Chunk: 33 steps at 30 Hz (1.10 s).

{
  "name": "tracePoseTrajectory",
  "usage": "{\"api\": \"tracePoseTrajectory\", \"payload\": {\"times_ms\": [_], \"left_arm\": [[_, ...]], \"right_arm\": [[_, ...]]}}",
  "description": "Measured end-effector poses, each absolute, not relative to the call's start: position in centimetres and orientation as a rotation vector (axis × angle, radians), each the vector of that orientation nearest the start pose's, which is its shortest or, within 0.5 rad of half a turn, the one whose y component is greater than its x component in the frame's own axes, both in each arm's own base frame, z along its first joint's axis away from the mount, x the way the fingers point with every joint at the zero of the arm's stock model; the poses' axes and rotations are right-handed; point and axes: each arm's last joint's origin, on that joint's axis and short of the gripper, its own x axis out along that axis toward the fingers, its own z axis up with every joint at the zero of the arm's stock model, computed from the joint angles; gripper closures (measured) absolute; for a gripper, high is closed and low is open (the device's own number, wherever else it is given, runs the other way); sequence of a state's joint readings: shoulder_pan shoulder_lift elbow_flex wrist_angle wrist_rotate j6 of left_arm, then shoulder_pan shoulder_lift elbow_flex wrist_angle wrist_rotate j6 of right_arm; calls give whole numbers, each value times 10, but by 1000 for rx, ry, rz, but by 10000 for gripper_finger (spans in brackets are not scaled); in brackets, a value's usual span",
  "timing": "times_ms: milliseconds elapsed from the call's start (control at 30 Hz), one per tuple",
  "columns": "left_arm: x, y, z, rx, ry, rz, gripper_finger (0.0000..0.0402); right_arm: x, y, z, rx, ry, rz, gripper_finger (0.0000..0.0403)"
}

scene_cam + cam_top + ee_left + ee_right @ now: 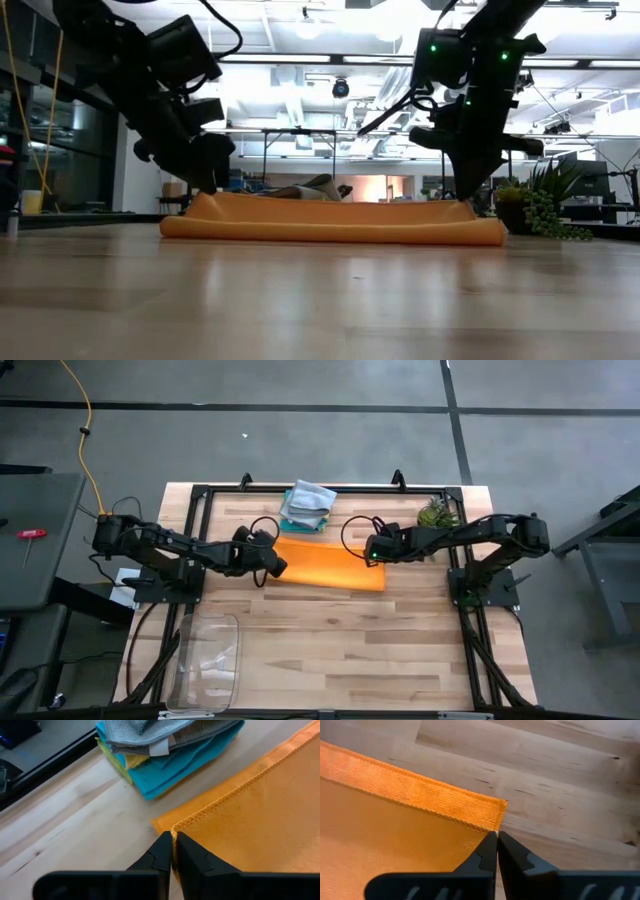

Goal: Fold microfiber towels
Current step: Fold the orange microfiber towel

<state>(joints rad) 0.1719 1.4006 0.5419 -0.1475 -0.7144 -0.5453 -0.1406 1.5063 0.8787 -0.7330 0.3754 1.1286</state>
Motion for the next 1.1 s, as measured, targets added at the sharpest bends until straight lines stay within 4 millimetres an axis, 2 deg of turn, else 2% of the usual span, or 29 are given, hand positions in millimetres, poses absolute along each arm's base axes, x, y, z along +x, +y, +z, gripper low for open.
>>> {"api": "tracePoseTrajectory", "payload": {"times_ms": [167,467,600,733,833,967,1100], "left_arm": [[220,58,141,-170,764,1064,350],[218,58,142,-107,803,1055,276],[213,60,157,-79,775,1019,252],[204,62,182,-137,678,959,233],[197,62,202,-274,564,856,222],[194,58,227,-455,398,550,216],[200,51,253,-450,195,271,218]], "right_arm": [[251,-51,179,773,943,-1145,383],[248,-62,180,767,929,-1183,245],[239,-62,189,733,975,-1159,193],[224,-55,200,724,1070,-1084,165],[211,-45,194,764,1104,-1005,160],[197,-35,173,951,993,-912,160],[196,-35,161,1084,841,-874,160]]}}
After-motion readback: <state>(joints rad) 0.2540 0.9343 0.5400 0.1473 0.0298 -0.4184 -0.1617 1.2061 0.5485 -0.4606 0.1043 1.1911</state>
